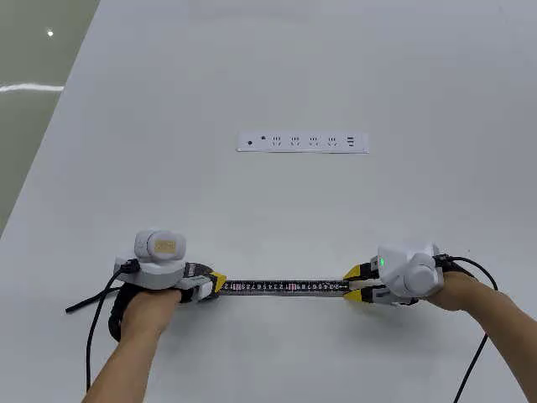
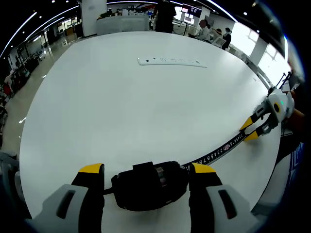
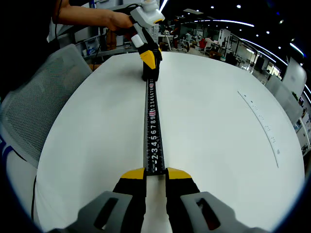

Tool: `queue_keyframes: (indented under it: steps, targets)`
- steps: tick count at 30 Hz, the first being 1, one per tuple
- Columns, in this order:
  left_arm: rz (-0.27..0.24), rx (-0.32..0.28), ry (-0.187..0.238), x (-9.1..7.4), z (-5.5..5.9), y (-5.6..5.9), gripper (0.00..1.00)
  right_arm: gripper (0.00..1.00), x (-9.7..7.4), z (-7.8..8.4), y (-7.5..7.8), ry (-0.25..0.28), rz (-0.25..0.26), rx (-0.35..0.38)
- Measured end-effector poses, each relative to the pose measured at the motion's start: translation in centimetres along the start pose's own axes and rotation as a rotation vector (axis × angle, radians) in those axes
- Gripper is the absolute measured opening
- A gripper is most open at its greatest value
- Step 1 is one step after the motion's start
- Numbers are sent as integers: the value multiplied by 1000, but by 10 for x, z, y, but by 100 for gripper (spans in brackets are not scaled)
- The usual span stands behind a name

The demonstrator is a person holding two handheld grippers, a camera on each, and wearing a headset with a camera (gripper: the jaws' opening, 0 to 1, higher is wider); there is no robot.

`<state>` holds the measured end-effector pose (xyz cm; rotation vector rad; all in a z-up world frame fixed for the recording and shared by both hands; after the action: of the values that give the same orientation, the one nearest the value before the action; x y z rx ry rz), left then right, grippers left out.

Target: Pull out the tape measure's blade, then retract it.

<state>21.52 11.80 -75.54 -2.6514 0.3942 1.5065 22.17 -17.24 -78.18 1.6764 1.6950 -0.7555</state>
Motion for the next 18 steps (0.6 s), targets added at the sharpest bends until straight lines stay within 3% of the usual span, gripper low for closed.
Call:
queue_keyframes:
  steps: [7,10,18]
  targets:
    - [-5,-3,-11,2,3,7,63,14,-1,0,0,0,3,-2]
    - [-30,30,-15,2,5,9,64,14,-2,-1,-1,4,5,-2]
    - [-47,43,-22,6,3,5,63,14,-3,-2,-1,6,11,-4]
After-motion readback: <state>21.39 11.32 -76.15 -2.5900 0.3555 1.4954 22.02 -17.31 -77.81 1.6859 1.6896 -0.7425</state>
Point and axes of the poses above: the centre of the closed fingertips' face, and the gripper's own axes: x roughly forward along the fingers, y roughly to its right, z roughly out of its underside, the point moved 3 cm from there along -x, roughly backward along the fingers
